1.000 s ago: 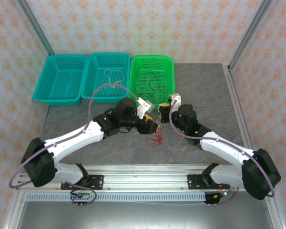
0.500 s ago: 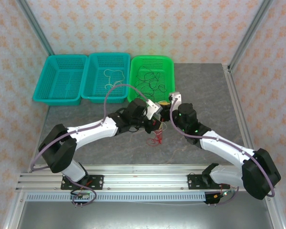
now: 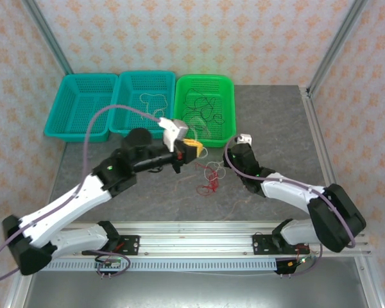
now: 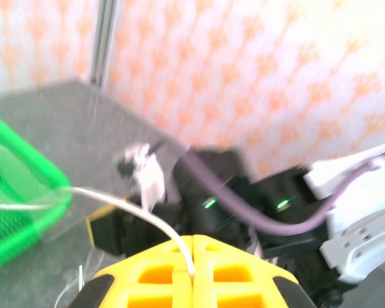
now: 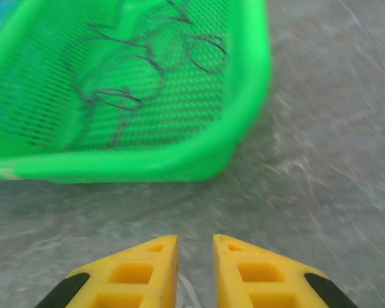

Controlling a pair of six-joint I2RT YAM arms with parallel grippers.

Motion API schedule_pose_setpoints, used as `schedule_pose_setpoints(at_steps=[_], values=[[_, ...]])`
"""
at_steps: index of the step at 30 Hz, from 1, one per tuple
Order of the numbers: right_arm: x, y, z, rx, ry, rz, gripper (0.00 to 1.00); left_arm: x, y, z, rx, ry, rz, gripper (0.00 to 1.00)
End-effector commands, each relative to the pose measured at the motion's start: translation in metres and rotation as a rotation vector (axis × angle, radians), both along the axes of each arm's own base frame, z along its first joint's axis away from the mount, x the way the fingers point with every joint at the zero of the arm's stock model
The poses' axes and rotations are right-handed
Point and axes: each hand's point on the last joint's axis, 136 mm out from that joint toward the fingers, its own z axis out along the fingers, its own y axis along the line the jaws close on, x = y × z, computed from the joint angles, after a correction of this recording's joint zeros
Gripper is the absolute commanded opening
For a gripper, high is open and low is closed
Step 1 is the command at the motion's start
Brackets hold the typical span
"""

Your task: Untangle the cables

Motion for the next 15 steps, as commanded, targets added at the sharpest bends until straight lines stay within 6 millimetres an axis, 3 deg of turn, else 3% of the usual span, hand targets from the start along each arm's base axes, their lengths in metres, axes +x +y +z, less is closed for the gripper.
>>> schedule_pose_setpoints(at_steps=[1,4,9,13,15], values=[[-0.001,-0.024,-0.023,0.040,0.074,-0.160,0.21,-0.005,0.026,0.036,-0.041,-0.047,0.097,0.00],[-0.003,-0.034,-0.037,0.077,0.108,-0.220,0.19,-0.010,0.048,0.066,-0.090,-0.109,0.169,0.00],[-0.007,-0.040,-0.041,0.111,0.111,-0.250,0.18,-0.001,0.084,0.085,-0.086,-0.133,0.348,0.00],[-0.008,-0.029,-0.027,0.169,0.091,-0.197,0.22,0.032,0.120,0.090,-0.011,-0.105,0.564,0.00],[-0.010,-0.018,-0.013,0.218,0.070,-0.135,0.30,0.058,0.137,0.089,0.008,-0.067,0.650,0.00]])
